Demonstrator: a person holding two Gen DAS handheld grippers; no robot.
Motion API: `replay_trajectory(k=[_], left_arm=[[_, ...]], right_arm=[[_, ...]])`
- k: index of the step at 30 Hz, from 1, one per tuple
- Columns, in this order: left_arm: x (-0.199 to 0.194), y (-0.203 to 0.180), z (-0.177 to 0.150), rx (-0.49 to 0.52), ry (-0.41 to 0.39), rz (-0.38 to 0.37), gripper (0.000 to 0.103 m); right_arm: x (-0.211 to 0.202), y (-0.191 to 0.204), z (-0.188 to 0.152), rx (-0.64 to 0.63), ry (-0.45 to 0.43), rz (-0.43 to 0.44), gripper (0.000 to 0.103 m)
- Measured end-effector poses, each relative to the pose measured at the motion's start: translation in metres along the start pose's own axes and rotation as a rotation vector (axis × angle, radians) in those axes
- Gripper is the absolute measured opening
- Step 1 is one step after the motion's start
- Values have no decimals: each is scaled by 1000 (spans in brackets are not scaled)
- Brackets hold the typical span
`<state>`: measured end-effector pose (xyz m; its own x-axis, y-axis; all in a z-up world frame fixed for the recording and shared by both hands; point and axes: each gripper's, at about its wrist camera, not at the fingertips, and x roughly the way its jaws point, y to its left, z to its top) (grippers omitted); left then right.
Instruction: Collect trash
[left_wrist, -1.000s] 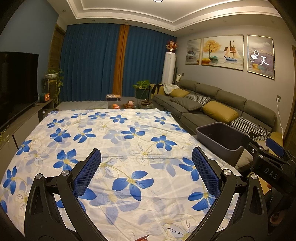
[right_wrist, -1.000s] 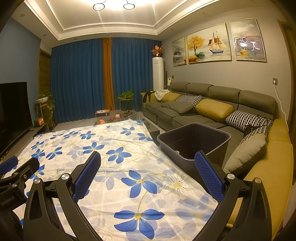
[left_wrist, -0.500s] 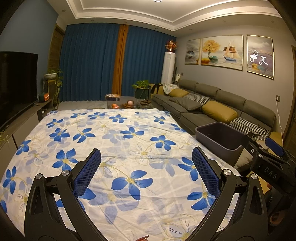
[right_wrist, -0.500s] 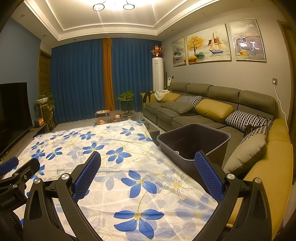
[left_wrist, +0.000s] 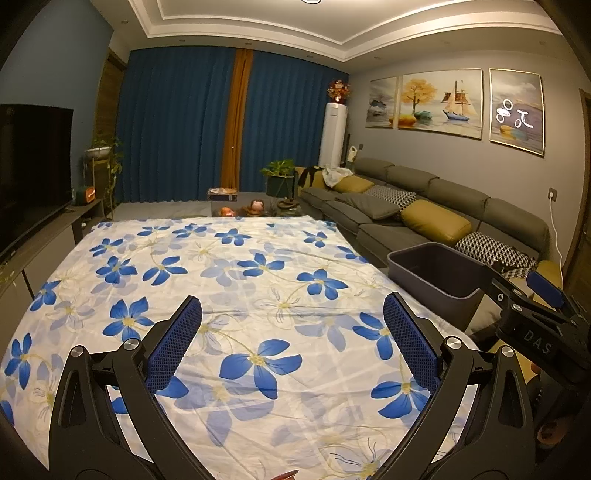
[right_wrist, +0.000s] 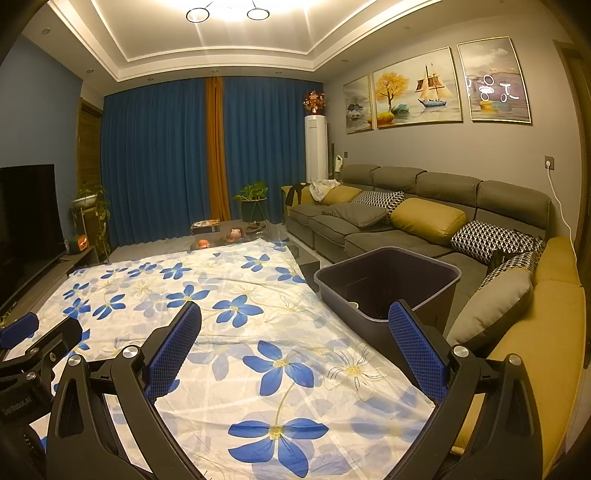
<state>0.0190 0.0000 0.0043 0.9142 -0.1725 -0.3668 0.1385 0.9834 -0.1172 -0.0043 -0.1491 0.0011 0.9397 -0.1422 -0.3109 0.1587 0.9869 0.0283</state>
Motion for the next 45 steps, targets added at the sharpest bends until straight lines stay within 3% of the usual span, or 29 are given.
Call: replay_trajectory(k=[13, 22, 38, 45], left_arm=[[1, 1, 3, 9, -2, -17, 97], [0, 0, 4, 20, -3, -33, 85], [-2, 0, 6, 17, -8, -28, 86], [-4, 2, 6, 15, -14, -17, 92]], right_arm=[[1, 0, 1, 1, 0, 1, 97], [1, 0, 1, 2, 1, 1, 97], [2, 4, 3, 6, -2, 2, 97], [2, 2, 2, 8, -1, 2, 97]])
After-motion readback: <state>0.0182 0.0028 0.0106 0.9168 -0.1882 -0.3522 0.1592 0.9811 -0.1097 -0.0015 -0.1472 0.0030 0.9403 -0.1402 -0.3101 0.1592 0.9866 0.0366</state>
